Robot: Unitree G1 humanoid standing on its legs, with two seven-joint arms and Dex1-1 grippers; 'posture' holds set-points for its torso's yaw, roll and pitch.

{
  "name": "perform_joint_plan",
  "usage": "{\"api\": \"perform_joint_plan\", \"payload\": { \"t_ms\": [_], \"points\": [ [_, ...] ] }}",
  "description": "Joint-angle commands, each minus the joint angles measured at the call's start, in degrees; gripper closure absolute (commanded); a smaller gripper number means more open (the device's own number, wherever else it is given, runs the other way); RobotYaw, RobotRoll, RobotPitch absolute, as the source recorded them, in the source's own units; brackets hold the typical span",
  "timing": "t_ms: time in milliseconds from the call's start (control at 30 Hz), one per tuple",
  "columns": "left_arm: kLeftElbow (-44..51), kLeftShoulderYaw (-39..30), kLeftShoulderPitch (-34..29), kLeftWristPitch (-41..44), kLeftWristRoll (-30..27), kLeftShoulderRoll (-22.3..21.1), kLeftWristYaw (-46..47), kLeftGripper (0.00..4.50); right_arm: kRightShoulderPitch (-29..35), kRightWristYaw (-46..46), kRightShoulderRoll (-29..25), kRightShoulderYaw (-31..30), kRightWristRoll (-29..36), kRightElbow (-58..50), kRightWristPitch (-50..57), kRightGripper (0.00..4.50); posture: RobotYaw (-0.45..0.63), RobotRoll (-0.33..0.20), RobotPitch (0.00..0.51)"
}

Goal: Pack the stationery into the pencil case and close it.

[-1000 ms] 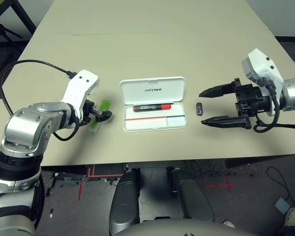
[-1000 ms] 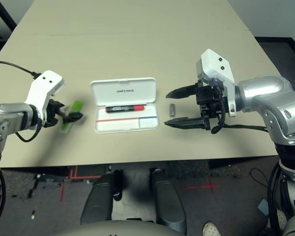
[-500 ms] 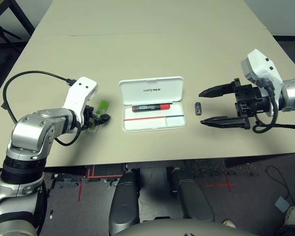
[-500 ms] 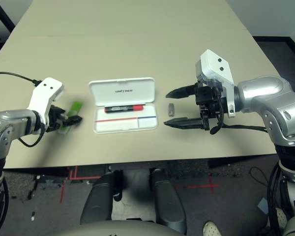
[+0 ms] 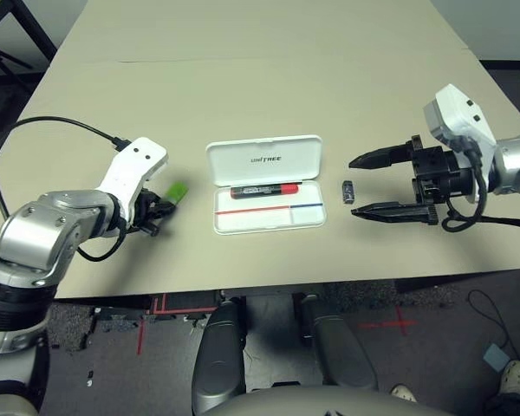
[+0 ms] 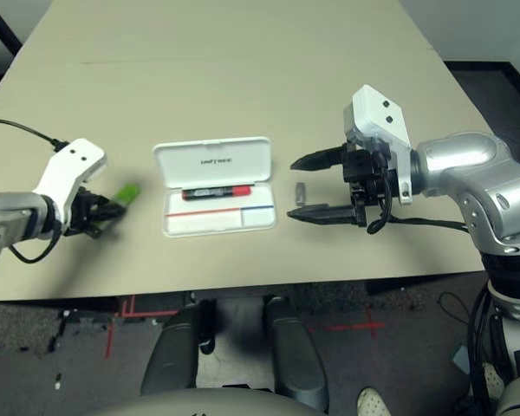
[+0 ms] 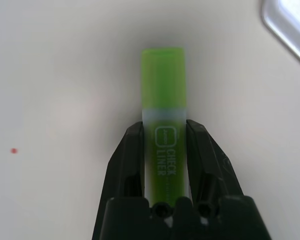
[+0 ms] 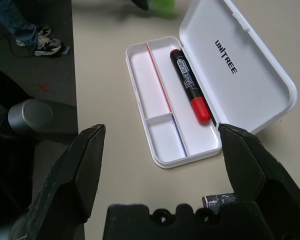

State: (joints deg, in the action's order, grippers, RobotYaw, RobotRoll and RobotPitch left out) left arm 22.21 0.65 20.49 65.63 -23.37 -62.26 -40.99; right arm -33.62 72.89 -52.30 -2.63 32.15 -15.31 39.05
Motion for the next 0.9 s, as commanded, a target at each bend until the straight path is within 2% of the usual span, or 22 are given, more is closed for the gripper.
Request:
{"api": "perform_joint_plan", "payload": {
  "t_ms": [33,167,300,533,633,900],
  "points": [
    [3.60,0.41,-1.45,-5.29,-1.54,-2.76,-6.30,3.43,-0.80,0.71,0.06,-1.02,-0.58,0.65,-0.95,0.00,0.02,0.000,0.238],
    [6.70,0.92,-0.66,-7.34,-2.82,-3.33,-10.13,3.43,-1.18,1.01,0.06,-1.60,-1.01,1.44,-1.58,0.00,0.02,0.000,0.238],
    [9.72,3.78,2.82,-8.03,-3.42,-2.43,-12.51,3.43,-1.55,1.55,-0.03,-2.20,-1.68,2.37,-2.28,0.00,0.02,0.000,0.235],
    [7.77,13.31,12.01,-10.61,0.34,2.23,-13.70,3.43,-1.92,2.29,-0.02,-2.91,-2.70,3.27,-3.17,0.00,0.02,0.000,0.231],
    [6.77,18.93,16.33,-12.14,2.57,5.62,-14.73,3.43,-2.07,2.52,0.08,-3.03,-3.12,3.53,-3.36,0.00,0.02,0.000,0.231],
    [2.92,27.01,20.71,-15.44,7.45,11.86,-16.93,3.43,-1.92,2.24,0.04,-3.07,-3.48,3.00,-3.13,0.00,-0.01,0.000,0.239]
  ]
}}
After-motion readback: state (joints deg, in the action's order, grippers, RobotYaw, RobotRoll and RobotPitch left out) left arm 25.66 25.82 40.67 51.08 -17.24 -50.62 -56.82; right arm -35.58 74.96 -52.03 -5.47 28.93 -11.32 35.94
